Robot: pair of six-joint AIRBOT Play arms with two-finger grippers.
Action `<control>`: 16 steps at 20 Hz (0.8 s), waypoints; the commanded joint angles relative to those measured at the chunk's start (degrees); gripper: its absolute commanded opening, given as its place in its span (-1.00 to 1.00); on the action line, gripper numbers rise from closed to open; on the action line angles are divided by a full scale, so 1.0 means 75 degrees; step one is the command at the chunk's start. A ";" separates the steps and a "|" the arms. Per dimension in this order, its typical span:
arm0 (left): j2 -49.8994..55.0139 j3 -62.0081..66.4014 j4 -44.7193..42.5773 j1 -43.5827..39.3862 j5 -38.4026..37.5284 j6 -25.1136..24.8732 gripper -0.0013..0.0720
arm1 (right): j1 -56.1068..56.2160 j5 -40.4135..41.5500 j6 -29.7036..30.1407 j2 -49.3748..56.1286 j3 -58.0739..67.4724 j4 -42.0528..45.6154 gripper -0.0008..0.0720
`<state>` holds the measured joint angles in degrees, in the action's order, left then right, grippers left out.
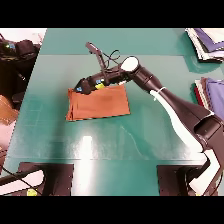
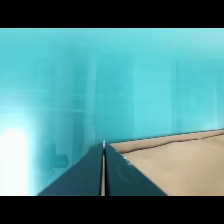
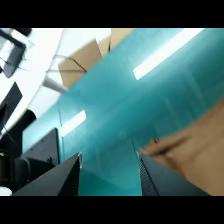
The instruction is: Fold the shirts.
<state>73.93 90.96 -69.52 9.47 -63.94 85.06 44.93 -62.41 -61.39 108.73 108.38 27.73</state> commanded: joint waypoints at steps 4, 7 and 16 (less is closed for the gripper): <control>-0.0067 0.0006 0.0012 0.0117 -0.0475 -0.0020 -0.89 | -0.1757 -0.1070 -0.0801 -0.1029 -0.2028 0.1862 0.15; -0.0064 0.0006 0.0134 0.0114 -0.0571 -0.0029 -0.89 | -0.2873 -0.0667 -0.1306 -0.1824 -0.3780 0.2302 0.16; -0.0047 -0.0026 0.0219 0.0114 -0.0536 -0.0023 -0.89 | -0.3156 -0.0195 -0.1378 -0.1154 -0.4657 0.1390 0.68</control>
<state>73.52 90.83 -68.10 10.31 -67.90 84.86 20.05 -64.53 -71.46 97.17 72.64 40.16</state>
